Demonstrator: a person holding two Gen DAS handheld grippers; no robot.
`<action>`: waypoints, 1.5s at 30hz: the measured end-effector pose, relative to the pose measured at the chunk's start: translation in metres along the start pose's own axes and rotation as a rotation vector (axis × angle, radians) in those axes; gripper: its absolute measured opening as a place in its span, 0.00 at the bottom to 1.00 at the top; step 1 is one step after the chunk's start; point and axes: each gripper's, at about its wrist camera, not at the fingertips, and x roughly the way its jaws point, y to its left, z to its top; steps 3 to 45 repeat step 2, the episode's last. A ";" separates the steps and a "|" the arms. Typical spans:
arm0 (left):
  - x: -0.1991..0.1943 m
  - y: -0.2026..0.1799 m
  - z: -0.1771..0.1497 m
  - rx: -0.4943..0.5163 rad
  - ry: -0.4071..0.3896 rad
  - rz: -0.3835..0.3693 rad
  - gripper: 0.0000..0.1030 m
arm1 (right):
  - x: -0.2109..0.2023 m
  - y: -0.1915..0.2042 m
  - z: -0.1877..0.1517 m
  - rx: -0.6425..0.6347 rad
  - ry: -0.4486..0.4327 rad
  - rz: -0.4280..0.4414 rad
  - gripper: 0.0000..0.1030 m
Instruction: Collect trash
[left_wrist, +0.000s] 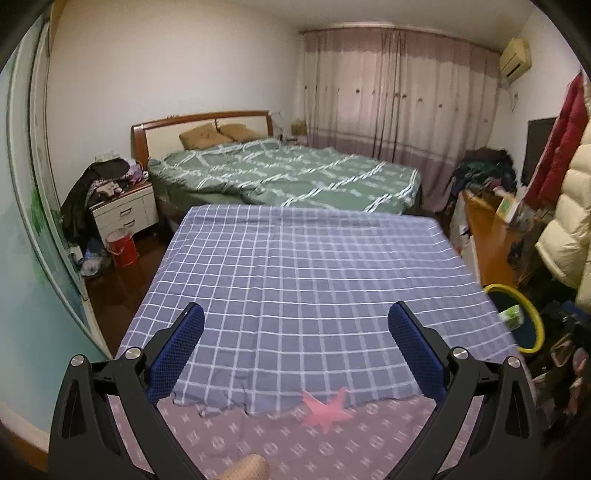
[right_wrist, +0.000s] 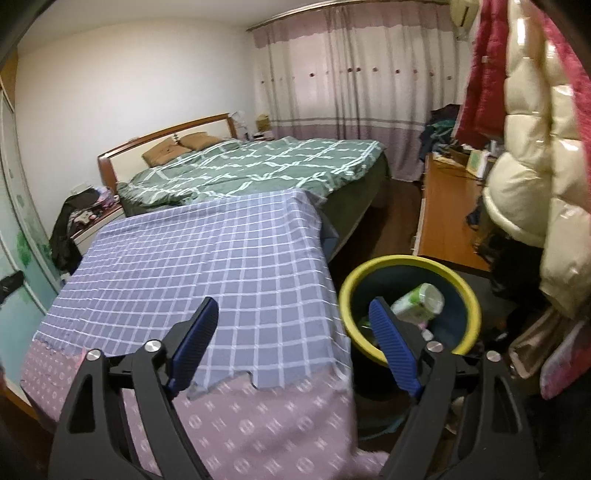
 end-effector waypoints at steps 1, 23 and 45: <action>0.009 0.003 0.002 0.003 0.011 0.003 0.95 | 0.007 0.003 0.003 -0.003 0.009 0.007 0.82; 0.025 0.006 0.005 0.005 0.029 0.012 0.95 | 0.015 0.007 0.008 -0.004 0.020 0.020 0.83; 0.025 0.006 0.005 0.005 0.029 0.012 0.95 | 0.015 0.007 0.008 -0.004 0.020 0.020 0.83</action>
